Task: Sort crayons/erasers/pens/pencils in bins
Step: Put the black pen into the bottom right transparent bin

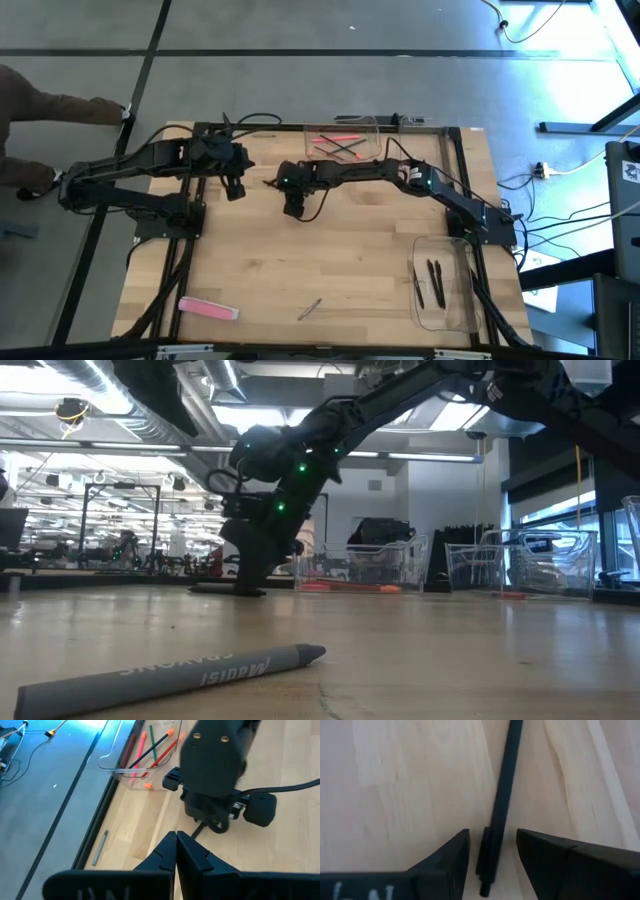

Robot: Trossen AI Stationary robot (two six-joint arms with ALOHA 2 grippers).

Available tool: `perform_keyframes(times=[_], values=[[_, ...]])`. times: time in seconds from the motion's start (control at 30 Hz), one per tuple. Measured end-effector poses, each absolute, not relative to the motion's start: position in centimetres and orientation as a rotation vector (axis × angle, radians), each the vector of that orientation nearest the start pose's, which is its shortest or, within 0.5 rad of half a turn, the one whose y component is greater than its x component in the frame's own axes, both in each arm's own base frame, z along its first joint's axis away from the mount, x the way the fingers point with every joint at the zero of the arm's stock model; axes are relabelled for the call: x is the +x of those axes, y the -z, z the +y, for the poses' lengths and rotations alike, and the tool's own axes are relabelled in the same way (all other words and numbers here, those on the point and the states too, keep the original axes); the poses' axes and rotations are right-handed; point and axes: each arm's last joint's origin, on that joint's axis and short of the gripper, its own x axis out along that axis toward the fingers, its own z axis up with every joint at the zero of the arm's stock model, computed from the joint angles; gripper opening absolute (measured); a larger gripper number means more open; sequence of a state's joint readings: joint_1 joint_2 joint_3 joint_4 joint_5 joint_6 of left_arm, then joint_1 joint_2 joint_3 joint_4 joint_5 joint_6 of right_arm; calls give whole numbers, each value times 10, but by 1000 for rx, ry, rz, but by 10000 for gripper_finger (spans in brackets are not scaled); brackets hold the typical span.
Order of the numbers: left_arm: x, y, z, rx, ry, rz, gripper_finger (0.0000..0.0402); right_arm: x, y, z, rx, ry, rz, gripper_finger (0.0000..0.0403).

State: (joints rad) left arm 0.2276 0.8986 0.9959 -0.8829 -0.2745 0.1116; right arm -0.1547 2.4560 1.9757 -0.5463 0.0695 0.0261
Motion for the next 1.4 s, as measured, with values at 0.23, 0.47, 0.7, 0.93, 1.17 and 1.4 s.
perform_keyframes(times=[0.23, 0.47, 0.7, 0.93, 1.17, 1.4], values=[[155, -326, 44, 121, -428, 819, 3, 510, -126, -89, 98, 213, 1042, 157], [155, -326, 44, 121, -427, 824, 3, 506, -125, -95, 157, 227, 1074, 110], [155, -325, 44, 122, -427, 829, 2, 505, -124, -95, 159, 231, 1088, 54], [154, -325, 44, 122, -426, 836, 1, 504, -124, -96, 182, 245, 1094, 42], [154, -325, 44, 122, -426, 838, 1, 504, -124, -95, 178, 244, 1093, 42], [154, -325, 44, 122, -426, 841, 1, 504, -124, -95, 178, 244, 1092, 42]])
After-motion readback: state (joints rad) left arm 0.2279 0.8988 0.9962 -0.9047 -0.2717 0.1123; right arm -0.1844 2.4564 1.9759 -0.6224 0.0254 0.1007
